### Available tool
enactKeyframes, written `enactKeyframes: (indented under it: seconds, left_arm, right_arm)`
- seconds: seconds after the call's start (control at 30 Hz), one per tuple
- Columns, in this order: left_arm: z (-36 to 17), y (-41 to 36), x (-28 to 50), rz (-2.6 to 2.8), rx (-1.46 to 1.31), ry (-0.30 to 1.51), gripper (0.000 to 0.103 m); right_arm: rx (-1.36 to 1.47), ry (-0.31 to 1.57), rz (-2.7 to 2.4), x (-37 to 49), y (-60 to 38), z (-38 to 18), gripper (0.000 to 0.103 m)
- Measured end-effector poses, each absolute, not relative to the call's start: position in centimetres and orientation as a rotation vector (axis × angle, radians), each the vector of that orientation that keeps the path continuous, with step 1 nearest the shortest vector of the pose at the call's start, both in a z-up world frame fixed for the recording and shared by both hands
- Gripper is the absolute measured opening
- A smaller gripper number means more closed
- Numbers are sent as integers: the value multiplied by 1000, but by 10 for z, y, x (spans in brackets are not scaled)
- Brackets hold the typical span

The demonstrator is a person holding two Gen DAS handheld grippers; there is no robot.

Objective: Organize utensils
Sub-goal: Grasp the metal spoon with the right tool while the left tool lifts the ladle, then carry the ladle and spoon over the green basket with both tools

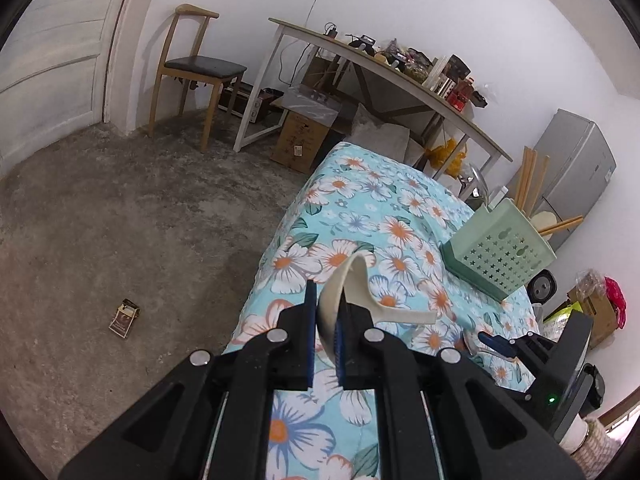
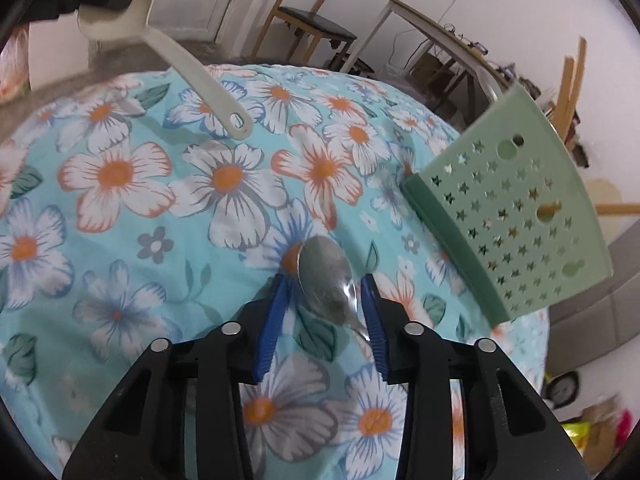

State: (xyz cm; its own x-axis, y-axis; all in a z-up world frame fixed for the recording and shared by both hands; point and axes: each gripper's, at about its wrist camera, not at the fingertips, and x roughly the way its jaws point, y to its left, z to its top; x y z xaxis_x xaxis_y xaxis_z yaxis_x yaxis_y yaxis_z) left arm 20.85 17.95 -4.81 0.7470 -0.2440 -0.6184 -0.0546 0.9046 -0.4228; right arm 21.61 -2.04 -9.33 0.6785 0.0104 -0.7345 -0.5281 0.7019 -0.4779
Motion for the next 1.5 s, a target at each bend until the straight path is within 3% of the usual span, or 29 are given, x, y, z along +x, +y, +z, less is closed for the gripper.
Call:
enactKeyframes:
  seconds: [0.17,0.43,0.63,0.97,1.27,1.5]
  left_arm:
    - [-48,181,210,-112,-436,723,7]
    - [-34,178,211,-115,-430,683,7]
    - [-16,175,210,-126,-416,640,7]
    - [35,151,230,-184,-380,543,7]
    - [97,93,274,-242,-235,458,7]
    - [108,40,320,-165,-21,478,7]
  right_arm:
    - [-782,766,293,220,-10,-99,25]
    - [-727,782,294,217,-5,-95,5]
    - [-618,767,284,226,-18,-74,3]
    - [-227,704,261,229,-96,14,0]
    - [-29,666,239,223,-161,41,0]
    - [10,639,227,220,-186,42,0]
